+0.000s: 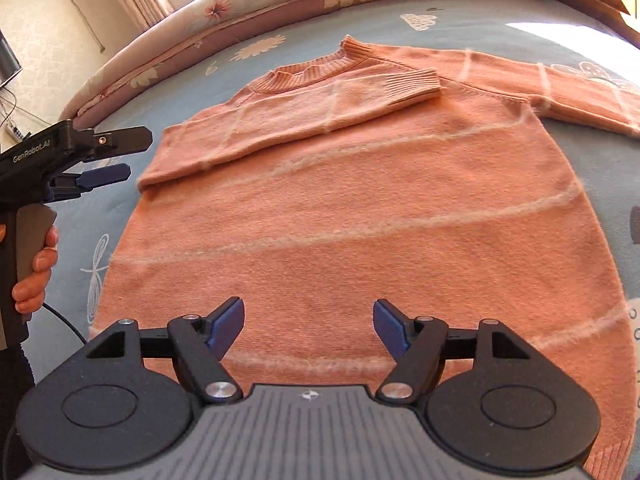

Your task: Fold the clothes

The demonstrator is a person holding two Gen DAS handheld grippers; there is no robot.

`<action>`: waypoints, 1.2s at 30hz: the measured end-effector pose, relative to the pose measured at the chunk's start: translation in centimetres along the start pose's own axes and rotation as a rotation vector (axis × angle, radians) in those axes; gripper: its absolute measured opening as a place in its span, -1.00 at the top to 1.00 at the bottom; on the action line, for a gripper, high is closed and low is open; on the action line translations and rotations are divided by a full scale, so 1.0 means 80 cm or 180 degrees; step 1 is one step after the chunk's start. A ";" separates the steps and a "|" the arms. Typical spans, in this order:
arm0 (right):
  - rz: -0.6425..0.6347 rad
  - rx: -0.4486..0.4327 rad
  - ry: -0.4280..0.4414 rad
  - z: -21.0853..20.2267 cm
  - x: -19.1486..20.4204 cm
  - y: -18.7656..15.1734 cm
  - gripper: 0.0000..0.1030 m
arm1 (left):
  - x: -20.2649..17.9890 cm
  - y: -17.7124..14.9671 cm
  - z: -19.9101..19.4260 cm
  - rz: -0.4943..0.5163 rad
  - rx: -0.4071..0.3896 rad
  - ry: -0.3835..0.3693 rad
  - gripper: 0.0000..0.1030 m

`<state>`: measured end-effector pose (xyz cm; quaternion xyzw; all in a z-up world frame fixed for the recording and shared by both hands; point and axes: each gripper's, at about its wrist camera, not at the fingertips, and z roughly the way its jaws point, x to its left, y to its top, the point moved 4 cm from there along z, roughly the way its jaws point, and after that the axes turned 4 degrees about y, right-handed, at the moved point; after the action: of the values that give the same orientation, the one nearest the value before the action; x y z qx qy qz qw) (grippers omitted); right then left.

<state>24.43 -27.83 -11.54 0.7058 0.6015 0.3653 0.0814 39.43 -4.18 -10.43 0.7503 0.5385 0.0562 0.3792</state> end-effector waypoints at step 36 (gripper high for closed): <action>0.0158 -0.0327 0.0731 0.111 -0.018 0.168 -0.87 | -0.009 -0.022 0.042 0.0092 0.0152 -0.0581 -0.99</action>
<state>40.47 -29.80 -11.12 0.6689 0.5697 0.4760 0.0390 39.44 -6.26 -13.74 0.7689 0.4920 -0.0199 0.4079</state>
